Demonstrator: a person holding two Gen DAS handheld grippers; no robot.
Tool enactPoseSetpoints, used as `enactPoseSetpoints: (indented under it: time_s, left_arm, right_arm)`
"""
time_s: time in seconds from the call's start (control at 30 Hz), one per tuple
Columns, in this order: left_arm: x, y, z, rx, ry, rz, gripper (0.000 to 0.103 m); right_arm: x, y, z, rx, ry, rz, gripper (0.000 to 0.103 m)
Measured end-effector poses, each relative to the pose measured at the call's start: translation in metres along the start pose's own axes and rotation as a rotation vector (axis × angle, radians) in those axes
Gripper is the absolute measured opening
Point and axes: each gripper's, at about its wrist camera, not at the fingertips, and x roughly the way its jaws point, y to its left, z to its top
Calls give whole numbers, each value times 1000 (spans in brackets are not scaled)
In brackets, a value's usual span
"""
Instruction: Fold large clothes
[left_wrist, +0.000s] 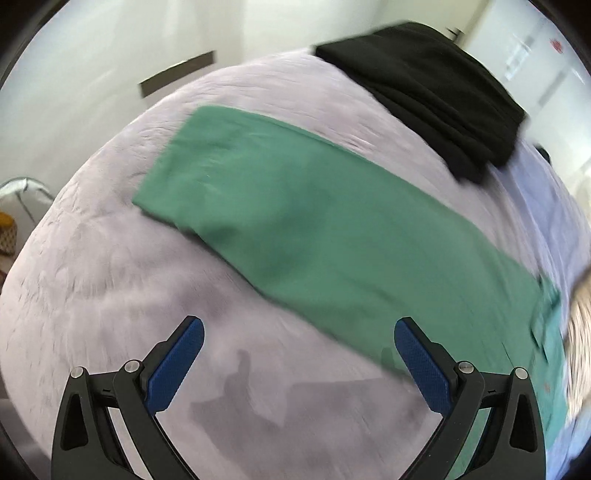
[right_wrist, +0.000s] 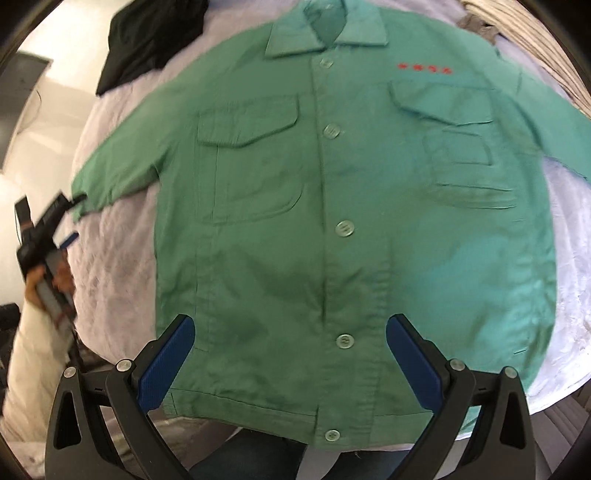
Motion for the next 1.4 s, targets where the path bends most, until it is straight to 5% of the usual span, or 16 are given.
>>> enactPoseSetpoints:
  time_s: [0.13, 0.2, 0.27, 0.33, 0.57, 0.77, 0.9, 1.0, 1.13, 1.33, 1.4]
  left_arm:
    - [37, 22, 29, -83, -27, 14, 103]
    - [50, 30, 41, -114, -38, 15, 95]
    - [61, 31, 49, -123, -14, 11, 40]
    - [62, 31, 57, -137, -11, -30, 2]
    - [-13, -37, 72, 72, -196, -219, 2]
    - [-84, -190, 43, 371, -278, -466, 2]
    - [-93, -295, -11, 562, -229, -573, 2]
    - [-63, -360, -62, 662, -134, -572, 2]
    - [-7, -415, -128, 791, -25, -444, 2]
    - [20, -408, -190, 910, -17, -310, 3]
    - [18, -404, -200, 942, -24, -288, 18]
  right_arm:
    - [18, 9, -5, -4, 75, -20, 103]
    - [25, 13, -6, -5, 84, -28, 103]
    - [31, 14, -7, -3, 89, -29, 103]
    - [38, 16, -4, -10, 71, -33, 103]
    - [37, 19, -3, -38, -9, 2, 103]
    - [18, -4, -1, 4, -97, 48, 103]
    - [-2, -36, 2, 66, -177, 72, 103]
    - [-13, -72, 6, 122, -225, 76, 103]
    - [-6, -116, 9, 202, -236, 75, 103]
    - [3, -169, 15, 278, -252, 58, 103]
    - [2, -179, 21, 283, -268, 51, 103]
